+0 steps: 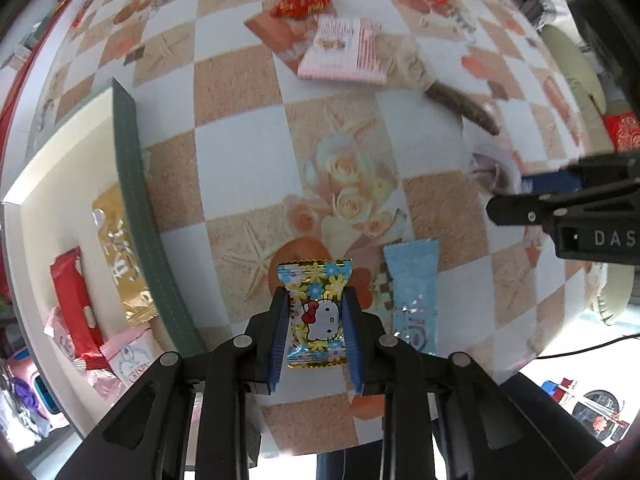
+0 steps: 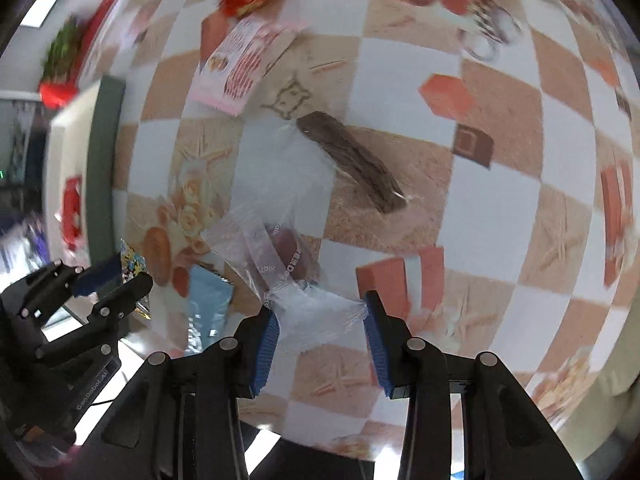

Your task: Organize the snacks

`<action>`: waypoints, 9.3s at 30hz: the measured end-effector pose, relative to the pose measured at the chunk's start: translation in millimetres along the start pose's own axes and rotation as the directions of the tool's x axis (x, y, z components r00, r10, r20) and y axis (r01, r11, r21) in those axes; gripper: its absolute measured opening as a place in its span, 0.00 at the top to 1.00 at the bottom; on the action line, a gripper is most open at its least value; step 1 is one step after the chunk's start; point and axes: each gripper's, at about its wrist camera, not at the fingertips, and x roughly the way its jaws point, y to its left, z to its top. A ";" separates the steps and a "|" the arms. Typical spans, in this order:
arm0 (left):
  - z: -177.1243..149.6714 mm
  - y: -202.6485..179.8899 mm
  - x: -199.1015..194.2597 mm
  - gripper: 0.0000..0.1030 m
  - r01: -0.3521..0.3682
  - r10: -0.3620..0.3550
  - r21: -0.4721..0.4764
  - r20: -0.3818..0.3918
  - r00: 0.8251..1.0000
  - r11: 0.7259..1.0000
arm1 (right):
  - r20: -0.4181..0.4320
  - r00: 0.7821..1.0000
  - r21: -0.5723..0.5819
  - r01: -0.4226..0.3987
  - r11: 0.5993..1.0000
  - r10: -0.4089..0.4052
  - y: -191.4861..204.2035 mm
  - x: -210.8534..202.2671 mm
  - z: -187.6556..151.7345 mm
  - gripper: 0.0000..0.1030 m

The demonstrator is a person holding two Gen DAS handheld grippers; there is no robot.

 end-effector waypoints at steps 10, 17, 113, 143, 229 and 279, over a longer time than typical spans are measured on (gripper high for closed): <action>6.4 33.4 -38.4 0.73 0.045 -0.035 -0.090 0.103 0.994 0.995 | 0.037 0.998 0.066 -0.056 0.996 0.053 -12.5 -28.6 -5.3 0.58; -5.0 48.8 -50.9 0.73 0.037 -0.018 -0.150 0.128 0.992 0.988 | 0.036 0.997 0.038 -0.063 0.997 0.061 -3.5 -25.0 -4.2 0.58; -402.5 9.8 -145.8 0.18 -0.102 0.332 -0.961 -0.012 0.943 0.256 | -0.122 0.990 -0.736 -0.039 0.676 -0.075 233.8 -25.7 -100.4 0.01; -459.7 -22.9 -156.3 0.18 -0.060 0.342 -0.996 -0.034 0.939 0.065 | -0.178 0.969 -0.816 -0.046 0.577 -0.174 267.4 7.0 -135.8 0.01; -106.4 -14.1 -112.4 0.17 -0.162 0.214 -0.454 0.064 0.975 0.876 | -0.071 0.991 0.285 -0.085 0.955 0.109 -110.6 -34.6 -33.6 0.01; 159.9 4.9 47.3 0.00 -0.064 0.066 -0.070 0.033 0.997 0.996 | -0.021 0.969 -0.111 0.244 0.963 -0.248 32.9 32.2 105.3 0.01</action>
